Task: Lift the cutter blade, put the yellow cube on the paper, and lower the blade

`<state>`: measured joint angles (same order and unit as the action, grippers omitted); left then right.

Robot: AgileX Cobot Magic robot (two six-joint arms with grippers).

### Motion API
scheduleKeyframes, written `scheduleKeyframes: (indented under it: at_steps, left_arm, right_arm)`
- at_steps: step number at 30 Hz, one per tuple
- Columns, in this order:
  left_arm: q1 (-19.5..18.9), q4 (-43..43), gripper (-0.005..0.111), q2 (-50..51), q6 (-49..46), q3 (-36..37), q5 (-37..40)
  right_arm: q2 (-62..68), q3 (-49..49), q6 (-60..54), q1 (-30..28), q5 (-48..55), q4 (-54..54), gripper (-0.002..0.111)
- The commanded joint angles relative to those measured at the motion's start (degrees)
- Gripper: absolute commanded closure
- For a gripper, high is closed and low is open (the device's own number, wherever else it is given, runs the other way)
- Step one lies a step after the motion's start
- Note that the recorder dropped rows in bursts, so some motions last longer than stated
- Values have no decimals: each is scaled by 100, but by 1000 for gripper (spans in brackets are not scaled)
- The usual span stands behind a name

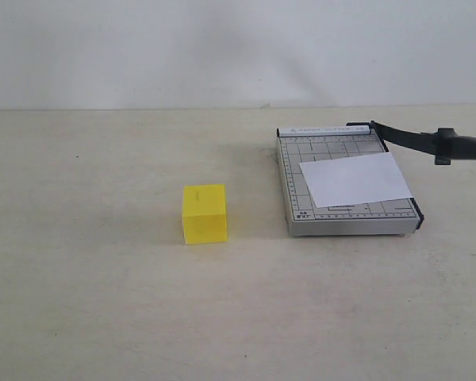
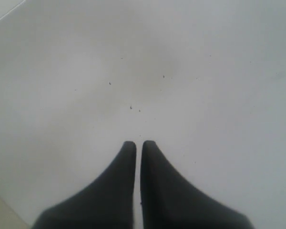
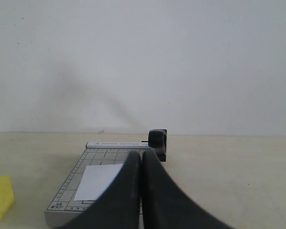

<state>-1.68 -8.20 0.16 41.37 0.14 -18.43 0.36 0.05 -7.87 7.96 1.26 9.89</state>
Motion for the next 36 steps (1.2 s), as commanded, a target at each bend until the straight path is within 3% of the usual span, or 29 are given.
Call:
scheduleKeyframes:
  at_steps: [1, 3, 4, 6, 7, 9, 11, 16, 20, 23, 28, 36]
  left_arm:
    - [-3, -19, 102, -16, 655, -14, -86]
    - [-3, 94, 102, -16, 1100, -14, -311]
    - [-3, 501, 102, -16, 1633, -14, -857]
    - [-3, 2837, 102, -16, 2465, -124, -1412]
    - [-3, 5058, 102, 26, 3694, -507, -1405]
    - [-3, 7709, 102, 438, 4911, -1151, -1386]
    - [-3, 8420, 102, 922, 5307, -1647, -1090]
    - [148, 8921, 102, 2696, 5281, -2328, -1530]
    - [764, 9956, 102, 4615, 5271, -3259, -2143]
    - [1184, 10205, 102, 5665, 5271, -3761, -2143]
    - [2081, 10696, 102, 7054, 5074, -4490, -1251]
    - [3449, 10635, 102, 9012, 4755, -5567, -73]
  right_arm:
    - [-36, -5, -20, -11, -89, 4, 108]
    - [-36, -5, -20, -11, -89, 4, 108]
    - [-36, -5, -20, -11, -89, 4, 108]
    - [-36, -5, -20, -11, -89, 4, 108]
    - [-36, -5, -20, -11, -89, 4, 108]
    - [-36, -5, -20, -11, -89, 4, 108]
    - [-36, -5, -20, -11, -89, 4, 108]
    - [-36, -5, -20, -11, -89, 4, 108]
    - [-36, -5, -20, -11, -89, 4, 108]
    - [-36, -5, -20, -11, -89, 4, 108]
    - [-36, -5, -20, -11, -89, 4, 108]
    - [-36, -5, -20, -11, -89, 4, 108]
